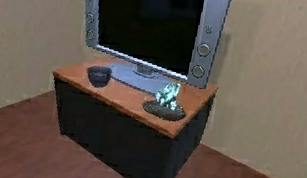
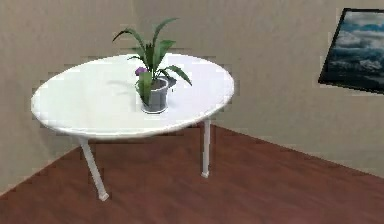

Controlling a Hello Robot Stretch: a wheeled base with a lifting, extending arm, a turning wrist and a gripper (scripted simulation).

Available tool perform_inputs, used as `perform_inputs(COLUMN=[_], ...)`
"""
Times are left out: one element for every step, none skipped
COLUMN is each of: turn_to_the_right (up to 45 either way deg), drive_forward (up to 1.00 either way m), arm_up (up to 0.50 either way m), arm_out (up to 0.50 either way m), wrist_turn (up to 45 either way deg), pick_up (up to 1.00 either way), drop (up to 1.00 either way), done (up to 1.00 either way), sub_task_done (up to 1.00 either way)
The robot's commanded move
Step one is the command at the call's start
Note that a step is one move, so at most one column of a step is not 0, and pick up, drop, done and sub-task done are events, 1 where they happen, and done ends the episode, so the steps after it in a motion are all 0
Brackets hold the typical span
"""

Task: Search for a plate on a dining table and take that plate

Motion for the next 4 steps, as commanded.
perform_inputs(turn_to_the_right=[33.0, 0.0, 45.0, 45.0], drive_forward=[0.00, 0.50, 0.00, 0.00], arm_up=[0.00, 0.00, 0.00, 0.00], arm_out=[0.00, 0.00, 0.00, 0.00], wrist_turn=[0.0, 0.0, 0.0, 0.0], pick_up=[0.00, 0.00, 0.00, 0.00], drop=[0.00, 0.00, 0.00, 0.00], done=[0.00, 0.00, 0.00, 0.00], sub_task_done=[0.00, 0.00, 0.00, 0.00])
